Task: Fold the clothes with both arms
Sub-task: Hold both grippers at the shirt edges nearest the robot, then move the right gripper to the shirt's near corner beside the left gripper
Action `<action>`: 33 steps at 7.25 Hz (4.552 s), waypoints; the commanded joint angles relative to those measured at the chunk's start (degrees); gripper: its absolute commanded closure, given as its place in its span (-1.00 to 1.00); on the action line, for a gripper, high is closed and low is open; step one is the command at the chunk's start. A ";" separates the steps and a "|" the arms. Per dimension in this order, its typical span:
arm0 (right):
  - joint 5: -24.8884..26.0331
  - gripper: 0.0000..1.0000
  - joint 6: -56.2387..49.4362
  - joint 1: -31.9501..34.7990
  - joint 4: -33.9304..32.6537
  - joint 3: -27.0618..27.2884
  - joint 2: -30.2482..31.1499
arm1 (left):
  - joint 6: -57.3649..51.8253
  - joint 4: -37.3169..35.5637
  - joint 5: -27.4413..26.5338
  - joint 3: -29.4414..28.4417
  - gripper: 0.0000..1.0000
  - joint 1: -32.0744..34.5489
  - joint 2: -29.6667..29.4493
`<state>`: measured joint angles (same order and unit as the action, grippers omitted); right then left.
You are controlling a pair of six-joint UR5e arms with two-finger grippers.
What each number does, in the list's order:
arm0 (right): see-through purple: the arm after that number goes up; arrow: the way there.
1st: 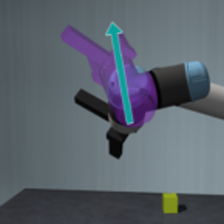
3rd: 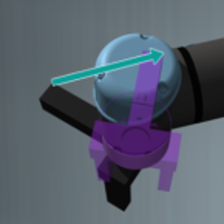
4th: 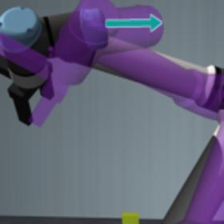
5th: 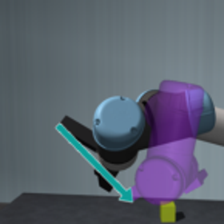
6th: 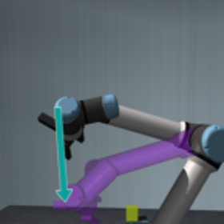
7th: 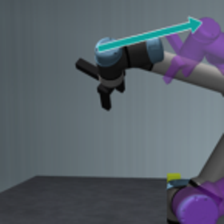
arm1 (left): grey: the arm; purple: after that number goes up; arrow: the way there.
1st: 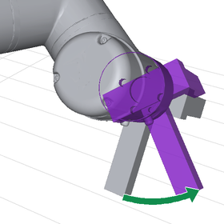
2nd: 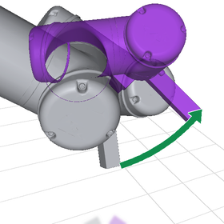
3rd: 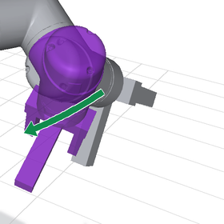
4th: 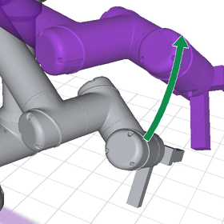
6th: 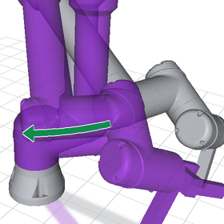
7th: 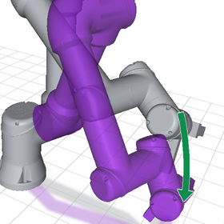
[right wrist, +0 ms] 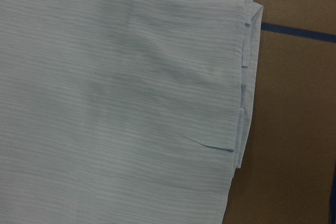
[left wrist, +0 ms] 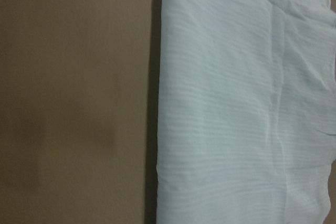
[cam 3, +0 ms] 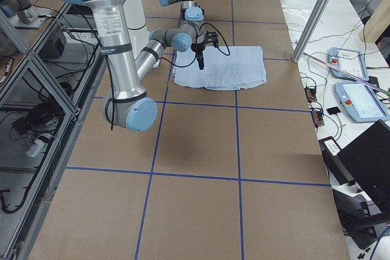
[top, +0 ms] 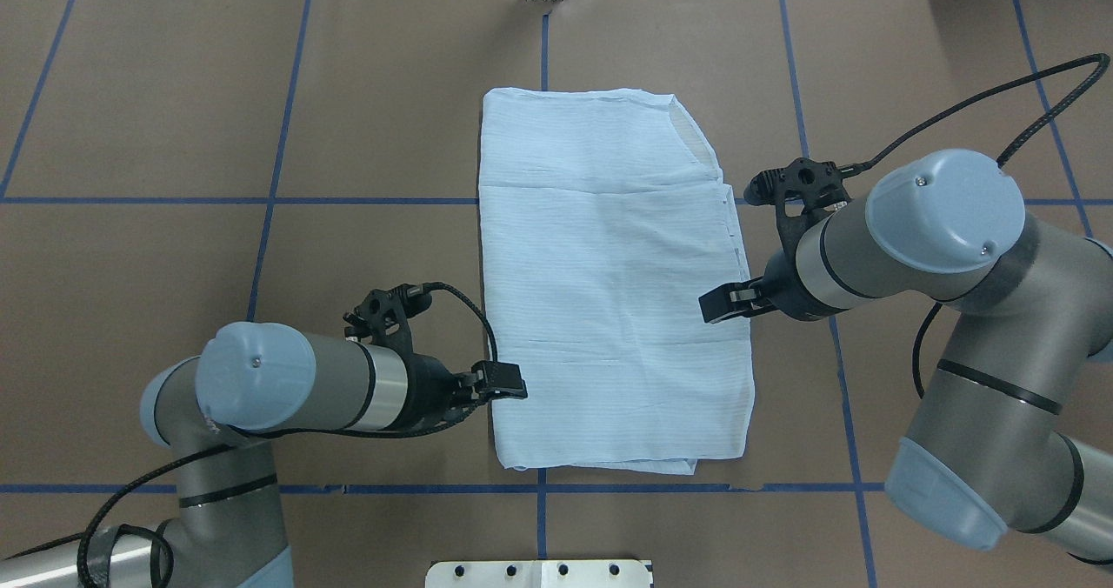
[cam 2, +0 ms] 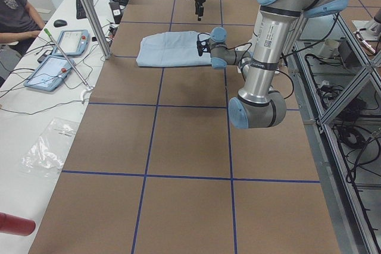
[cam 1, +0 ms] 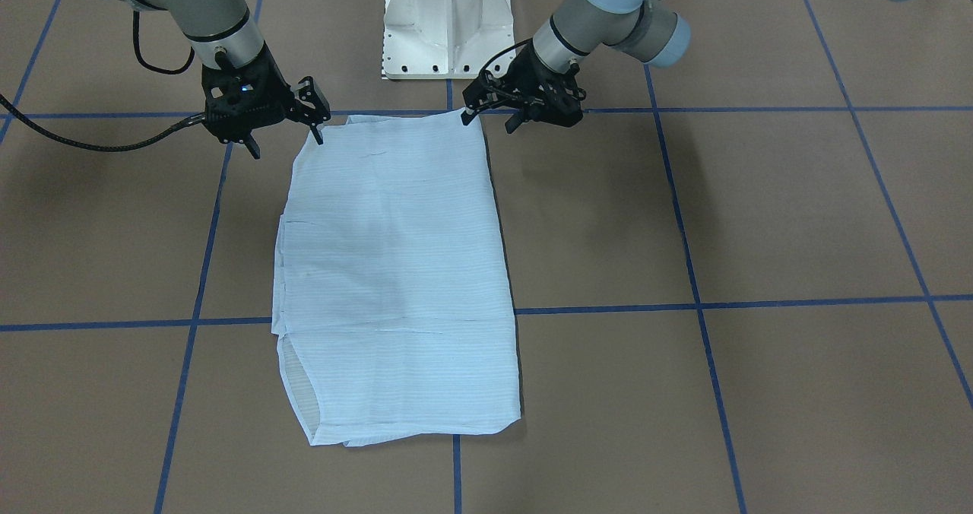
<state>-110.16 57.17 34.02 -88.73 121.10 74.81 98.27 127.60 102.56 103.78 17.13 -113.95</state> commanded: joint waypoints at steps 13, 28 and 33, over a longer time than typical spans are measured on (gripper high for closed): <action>-0.23 -1.00 1.81 0.00 0.14 -0.08 0.43 | 1.84 -8.68 -4.56 -2.53 -0.13 -4.38 -3.38; 7.85 -1.00 47.22 -13.26 -0.48 -3.32 -4.84 | 2.11 -8.68 -4.21 -2.18 1.00 -2.72 -3.56; 12.16 -1.00 61.39 -17.84 -3.02 -7.98 -5.19 | 2.02 -8.59 -4.21 -2.10 1.00 -2.45 -3.65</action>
<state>-98.96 117.16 17.40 -91.22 114.48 69.86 100.24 118.98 98.36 101.64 14.67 -117.57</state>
